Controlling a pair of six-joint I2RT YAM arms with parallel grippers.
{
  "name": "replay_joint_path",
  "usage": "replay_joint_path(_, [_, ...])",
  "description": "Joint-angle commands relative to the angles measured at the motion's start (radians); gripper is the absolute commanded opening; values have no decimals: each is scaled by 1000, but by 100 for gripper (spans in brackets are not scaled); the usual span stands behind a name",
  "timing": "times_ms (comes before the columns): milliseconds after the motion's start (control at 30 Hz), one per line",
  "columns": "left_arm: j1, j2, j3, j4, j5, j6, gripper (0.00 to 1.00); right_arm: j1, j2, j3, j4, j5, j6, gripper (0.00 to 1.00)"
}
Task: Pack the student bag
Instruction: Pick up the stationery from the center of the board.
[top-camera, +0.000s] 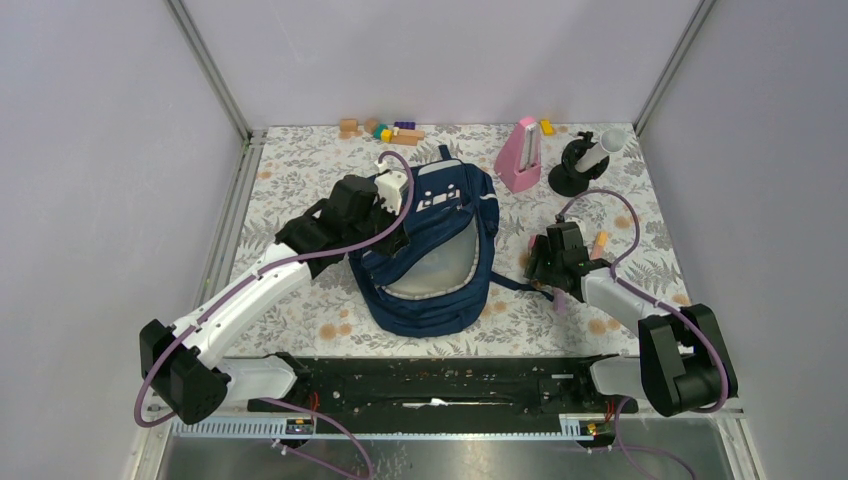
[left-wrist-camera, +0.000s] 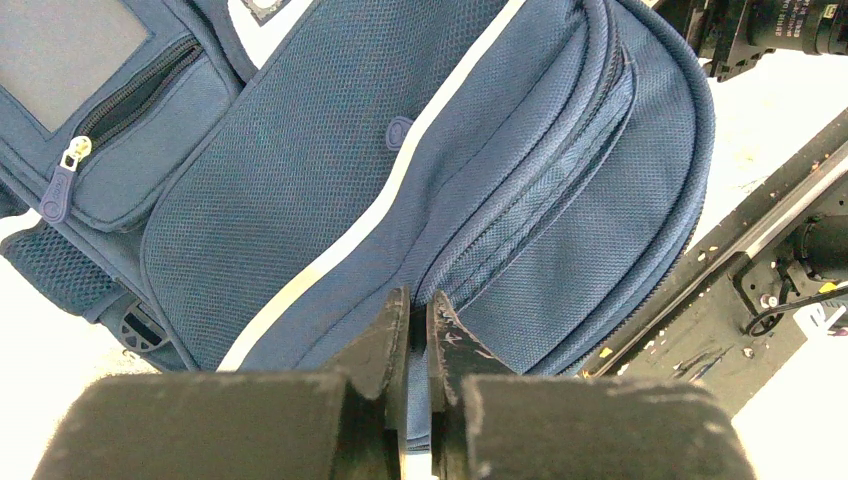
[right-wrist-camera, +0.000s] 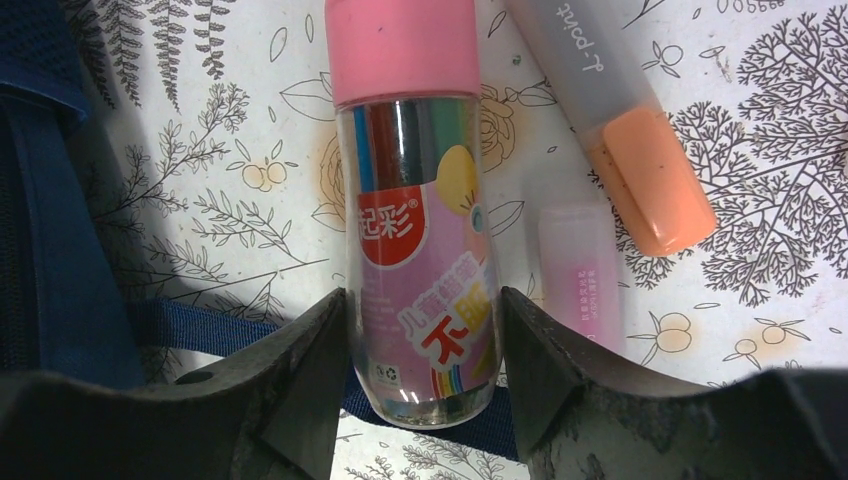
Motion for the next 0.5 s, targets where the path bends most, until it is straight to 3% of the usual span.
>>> replay_joint_path(0, [8,-33,21,48,29,-32,0,-5,-45,1,36,-4,-5,27])
replay_joint_path(167, [8,-34,22,48,27,-31,0,-4,-176,-67,109,-34,-25,0])
replay_joint_path(467, [8,-44,33,29,-5,-3,0,-3,-389,-15,-52,-187,-102,0])
